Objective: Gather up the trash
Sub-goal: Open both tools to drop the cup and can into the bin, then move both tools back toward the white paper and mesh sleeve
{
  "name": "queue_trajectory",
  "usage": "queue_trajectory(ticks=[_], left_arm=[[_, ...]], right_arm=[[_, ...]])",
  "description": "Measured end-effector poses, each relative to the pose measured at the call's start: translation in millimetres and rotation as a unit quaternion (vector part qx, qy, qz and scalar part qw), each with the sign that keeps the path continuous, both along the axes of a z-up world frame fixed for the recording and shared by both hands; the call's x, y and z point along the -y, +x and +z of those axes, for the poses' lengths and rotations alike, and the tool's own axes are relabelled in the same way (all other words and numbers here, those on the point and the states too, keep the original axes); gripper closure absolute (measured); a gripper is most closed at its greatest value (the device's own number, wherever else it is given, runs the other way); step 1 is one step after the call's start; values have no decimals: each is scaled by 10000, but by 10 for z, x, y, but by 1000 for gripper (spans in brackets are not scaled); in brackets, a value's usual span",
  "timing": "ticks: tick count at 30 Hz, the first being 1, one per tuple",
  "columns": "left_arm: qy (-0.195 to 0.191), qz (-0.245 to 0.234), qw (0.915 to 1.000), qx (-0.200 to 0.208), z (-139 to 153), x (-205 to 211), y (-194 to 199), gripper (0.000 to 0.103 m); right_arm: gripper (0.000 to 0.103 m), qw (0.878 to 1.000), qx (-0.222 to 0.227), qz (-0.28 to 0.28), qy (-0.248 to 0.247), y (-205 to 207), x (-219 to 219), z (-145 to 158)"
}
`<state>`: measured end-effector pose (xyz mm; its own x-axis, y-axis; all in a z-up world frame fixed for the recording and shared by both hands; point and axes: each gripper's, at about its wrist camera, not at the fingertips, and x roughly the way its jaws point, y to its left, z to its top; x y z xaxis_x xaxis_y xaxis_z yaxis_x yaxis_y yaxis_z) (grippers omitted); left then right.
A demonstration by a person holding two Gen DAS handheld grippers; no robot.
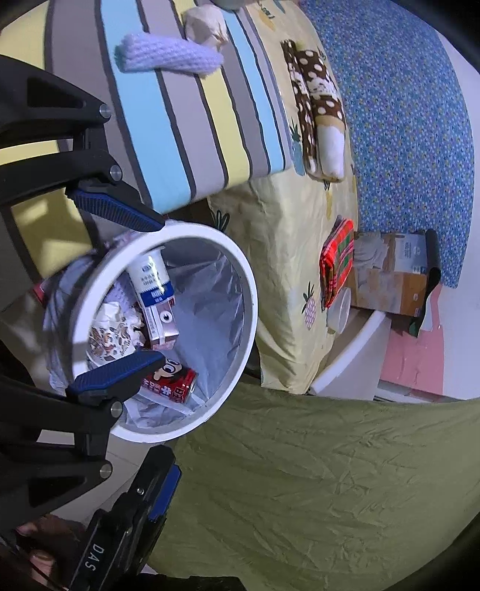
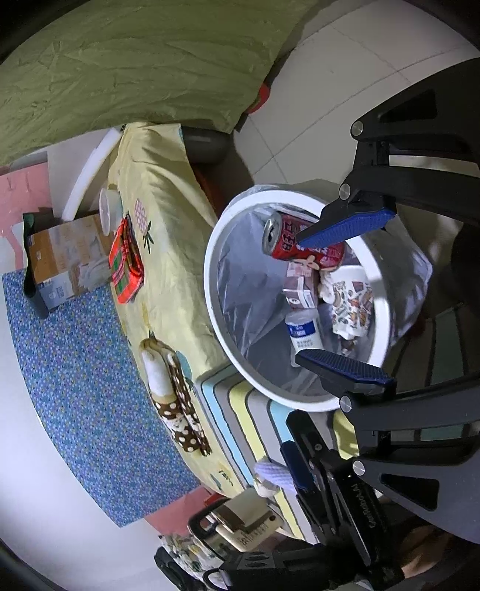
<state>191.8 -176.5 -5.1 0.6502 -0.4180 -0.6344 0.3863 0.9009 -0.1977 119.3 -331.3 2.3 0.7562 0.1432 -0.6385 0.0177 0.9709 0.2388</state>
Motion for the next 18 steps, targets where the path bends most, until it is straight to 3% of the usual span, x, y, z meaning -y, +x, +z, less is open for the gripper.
queue_trajectory(ticks=[18], left_arm=[[73,649,9978,110,168,-664,-592,37]], right_arm=[[44,9958,213,888,46,-146,-551,104]])
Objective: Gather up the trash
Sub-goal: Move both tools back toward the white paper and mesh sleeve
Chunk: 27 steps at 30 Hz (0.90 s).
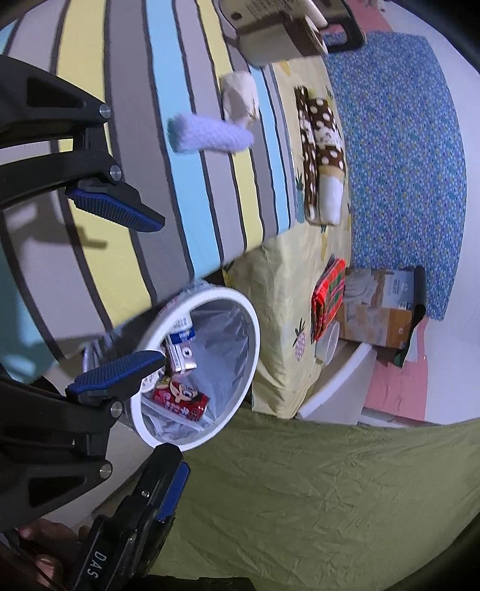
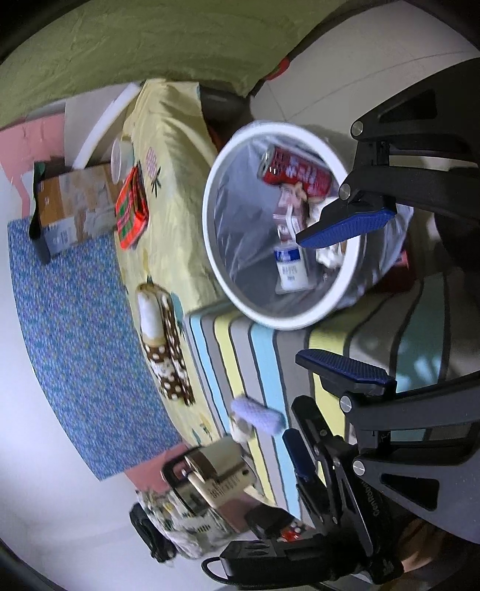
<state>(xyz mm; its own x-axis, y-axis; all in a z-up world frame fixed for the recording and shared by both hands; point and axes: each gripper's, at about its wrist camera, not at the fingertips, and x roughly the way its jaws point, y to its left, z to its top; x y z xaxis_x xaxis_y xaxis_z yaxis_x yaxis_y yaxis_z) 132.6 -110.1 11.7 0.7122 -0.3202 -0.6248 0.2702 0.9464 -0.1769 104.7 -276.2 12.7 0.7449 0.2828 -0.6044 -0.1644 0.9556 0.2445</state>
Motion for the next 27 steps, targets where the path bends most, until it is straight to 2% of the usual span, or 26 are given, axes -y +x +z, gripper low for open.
queue_trajectory(ticks=[7,27], left_arm=[[49,391,9992,-2,32,-284,-144,37],[86,1124,9936,68,62,-896,-372,37]], right_arm=[[44,9995,-5,314,7,-17,-212,8],[44,9947,-29,1010,-191,-2,-893,-8]])
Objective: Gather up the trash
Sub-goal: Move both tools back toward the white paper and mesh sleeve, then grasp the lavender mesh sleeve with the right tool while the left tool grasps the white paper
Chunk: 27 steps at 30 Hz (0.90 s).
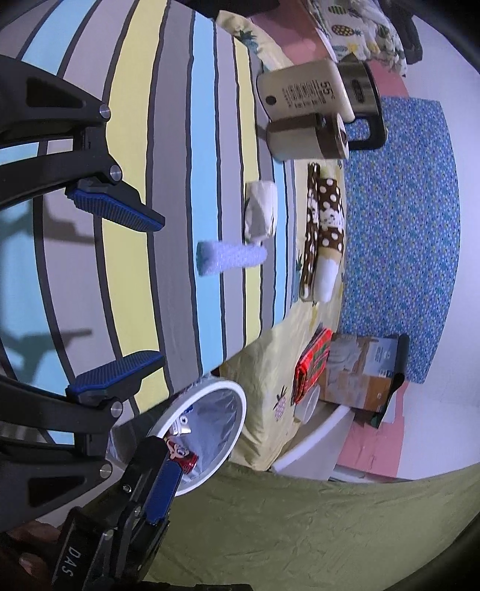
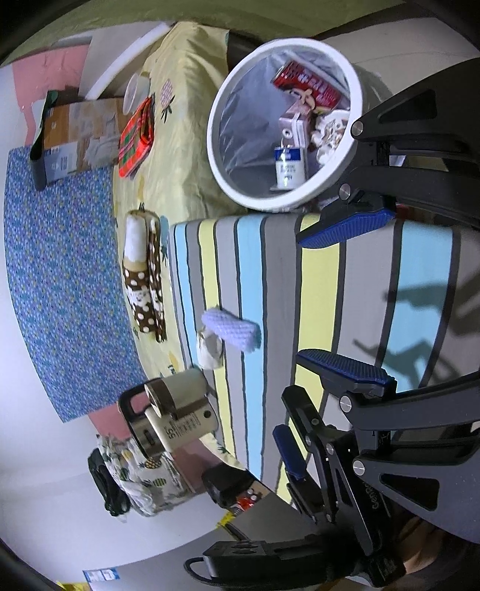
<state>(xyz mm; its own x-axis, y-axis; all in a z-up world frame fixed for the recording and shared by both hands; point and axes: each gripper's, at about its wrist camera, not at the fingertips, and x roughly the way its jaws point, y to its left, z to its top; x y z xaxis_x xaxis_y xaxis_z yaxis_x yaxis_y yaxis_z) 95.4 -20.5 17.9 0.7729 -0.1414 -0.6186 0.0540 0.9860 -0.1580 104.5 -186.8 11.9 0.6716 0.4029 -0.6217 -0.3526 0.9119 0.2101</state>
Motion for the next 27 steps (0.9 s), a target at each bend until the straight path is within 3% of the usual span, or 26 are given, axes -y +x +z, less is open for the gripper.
queue_trajectory(ticks=[15,27], left_arm=[[125,276,9995,1,-42,-387,127,37],[223,393,9989,-80,-84,-795,485,37]], right_arm=[[44,9995,-130,162,-219,218,-374,-70],[44,9986,-309,311,-307,648,-695,-172]])
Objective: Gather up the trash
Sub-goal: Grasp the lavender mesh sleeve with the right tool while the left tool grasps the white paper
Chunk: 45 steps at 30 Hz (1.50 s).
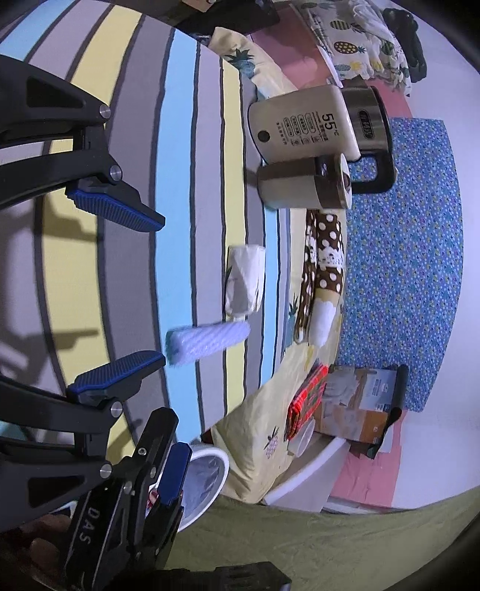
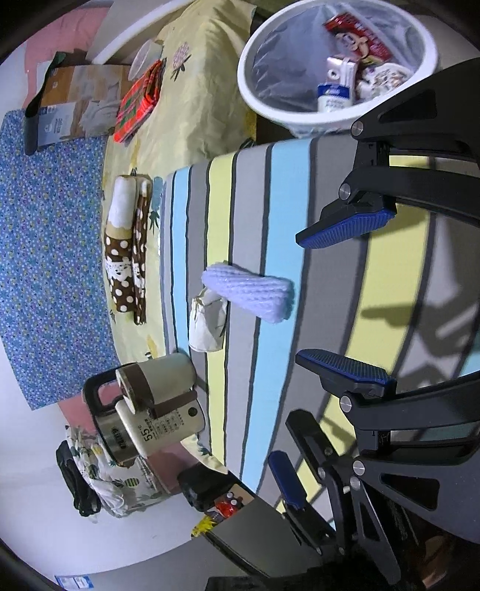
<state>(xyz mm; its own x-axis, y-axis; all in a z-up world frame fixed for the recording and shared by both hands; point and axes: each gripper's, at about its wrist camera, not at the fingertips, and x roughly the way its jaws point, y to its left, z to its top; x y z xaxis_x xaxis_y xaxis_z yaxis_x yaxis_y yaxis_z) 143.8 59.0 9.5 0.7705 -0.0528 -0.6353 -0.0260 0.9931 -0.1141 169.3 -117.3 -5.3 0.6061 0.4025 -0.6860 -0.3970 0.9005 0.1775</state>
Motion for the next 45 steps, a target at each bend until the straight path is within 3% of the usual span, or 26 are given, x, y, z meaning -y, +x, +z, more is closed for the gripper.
queue_trajectory(ticks=[14,19,22,30,36,45], left_arm=[[100,43,9998,-155,-109,-266,511,37],[17,-4,9997,-251,-141,-294,716,37],[-17,-27,9996,-281,-143,-289,828,37],[-83,-45,9992,-380,-202,-223,1202,36],[-146,155,9988,-451,-244,-58,1479,29],[322,594,9955,-670,-424,119,1867,25]], right_arm=[[51,9994,-343,-72,-83,402,-173,-231],[70,9988,-470,17,-148,465,-205,-313],[76,9990,-426,45,-90,435,-184,-272],[77,9991,-374,-93,184,210,96,-178],[77,9985,-386,-216,310,211,243,-174],[77,9974,-453,-331,441,349,370,-220]])
